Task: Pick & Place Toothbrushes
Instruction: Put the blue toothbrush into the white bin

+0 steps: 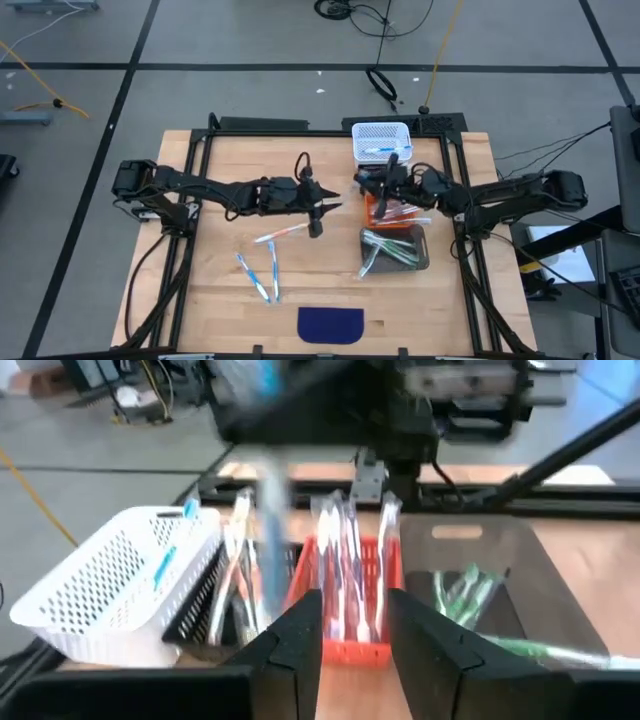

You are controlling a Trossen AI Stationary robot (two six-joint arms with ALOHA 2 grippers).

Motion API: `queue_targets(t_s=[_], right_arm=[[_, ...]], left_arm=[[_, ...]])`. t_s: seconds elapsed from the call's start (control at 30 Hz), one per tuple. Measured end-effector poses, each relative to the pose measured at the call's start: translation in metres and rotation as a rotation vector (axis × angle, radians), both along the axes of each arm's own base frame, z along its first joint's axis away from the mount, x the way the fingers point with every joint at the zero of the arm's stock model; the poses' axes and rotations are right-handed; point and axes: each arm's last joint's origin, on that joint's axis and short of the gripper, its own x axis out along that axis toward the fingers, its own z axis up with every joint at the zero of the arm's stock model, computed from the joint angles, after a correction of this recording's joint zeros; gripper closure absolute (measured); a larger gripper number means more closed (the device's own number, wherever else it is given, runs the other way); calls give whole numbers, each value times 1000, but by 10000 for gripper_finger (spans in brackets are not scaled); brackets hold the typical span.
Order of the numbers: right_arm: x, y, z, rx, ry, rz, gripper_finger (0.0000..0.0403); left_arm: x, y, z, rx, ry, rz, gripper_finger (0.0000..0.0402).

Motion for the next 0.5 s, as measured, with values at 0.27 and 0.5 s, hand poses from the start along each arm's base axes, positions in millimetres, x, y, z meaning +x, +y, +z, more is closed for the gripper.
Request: queue_targets(t_s=[0.27,0.5], right_arm=[[-10,-31,5,-21,-12,-262,388],[-22,-66,5,21,-32,-428,388]], left_arm=[[0,0,-4,-22,27,1,286],[0,0,-4,-23,27,1,286]])
